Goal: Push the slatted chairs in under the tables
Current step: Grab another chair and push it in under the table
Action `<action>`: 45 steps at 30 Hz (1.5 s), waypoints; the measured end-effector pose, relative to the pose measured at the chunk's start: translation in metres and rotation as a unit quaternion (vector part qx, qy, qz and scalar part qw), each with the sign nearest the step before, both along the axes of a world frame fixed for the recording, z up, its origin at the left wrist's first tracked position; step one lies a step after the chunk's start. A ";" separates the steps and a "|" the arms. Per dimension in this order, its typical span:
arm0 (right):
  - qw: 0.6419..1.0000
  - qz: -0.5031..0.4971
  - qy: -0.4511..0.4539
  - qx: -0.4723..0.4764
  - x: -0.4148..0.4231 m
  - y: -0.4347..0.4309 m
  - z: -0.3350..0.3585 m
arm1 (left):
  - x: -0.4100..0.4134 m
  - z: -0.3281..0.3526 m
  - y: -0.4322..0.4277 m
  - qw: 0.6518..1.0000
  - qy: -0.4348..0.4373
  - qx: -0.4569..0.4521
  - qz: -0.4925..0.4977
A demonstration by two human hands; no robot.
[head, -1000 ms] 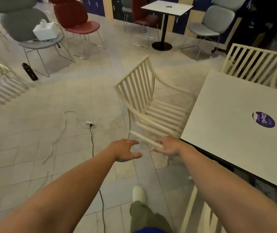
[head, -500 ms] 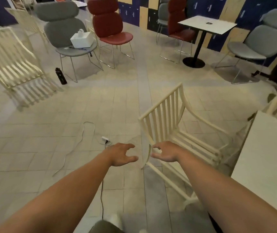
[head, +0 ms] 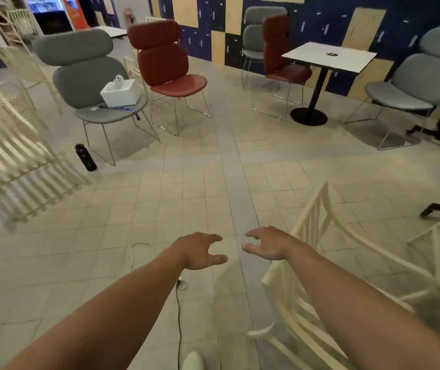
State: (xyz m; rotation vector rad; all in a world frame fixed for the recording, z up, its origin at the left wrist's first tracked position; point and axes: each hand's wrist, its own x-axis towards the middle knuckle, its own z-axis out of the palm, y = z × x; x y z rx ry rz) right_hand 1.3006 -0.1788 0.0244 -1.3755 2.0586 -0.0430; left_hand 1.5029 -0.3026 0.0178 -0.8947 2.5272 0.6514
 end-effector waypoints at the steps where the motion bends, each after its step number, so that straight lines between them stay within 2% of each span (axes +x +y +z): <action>1: 1.000 -0.006 -0.005 -0.004 -0.003 -0.017 0.000 | -0.005 0.002 -0.020 1.000 -0.002 -0.001 -0.004; 8: 0.997 -0.067 -0.028 -0.006 -0.045 -0.110 0.004 | -0.061 0.009 -0.132 0.998 -0.026 -0.012 -0.061; 15: 0.985 -0.163 -0.053 -0.022 -0.137 -0.174 -0.020 | -0.192 0.002 -0.224 0.987 -0.040 -0.028 -0.154; 19: 0.969 -0.234 -0.077 -0.014 -0.189 -0.183 -0.027 | -0.276 0.004 -0.246 0.972 -0.049 -0.018 -0.231; 23: 0.952 -0.298 -0.064 -0.016 -0.238 -0.178 -0.022 | -0.361 0.010 -0.261 0.959 -0.039 -0.013 -0.281; 27: 0.920 -0.386 -0.051 -0.030 -0.259 -0.146 -0.017 | -0.422 0.008 -0.240 0.925 -0.040 0.002 -0.377; 31: 0.860 -0.508 -0.043 -0.029 -0.265 -0.095 -0.021 | -0.483 0.003 -0.195 0.872 -0.038 0.016 -0.487; 36: 0.757 -0.652 -0.042 0.017 -0.234 -0.045 -0.040 | -0.534 -0.017 -0.126 0.759 -0.038 0.014 -0.650; 40: 0.665 -0.744 -0.044 0.045 -0.190 -0.035 -0.049 | -0.546 -0.033 -0.085 0.650 -0.064 0.037 -0.756; 45: 0.565 -0.819 -0.077 0.066 -0.143 -0.054 -0.063 | -0.540 -0.051 -0.064 0.548 -0.090 0.030 -0.831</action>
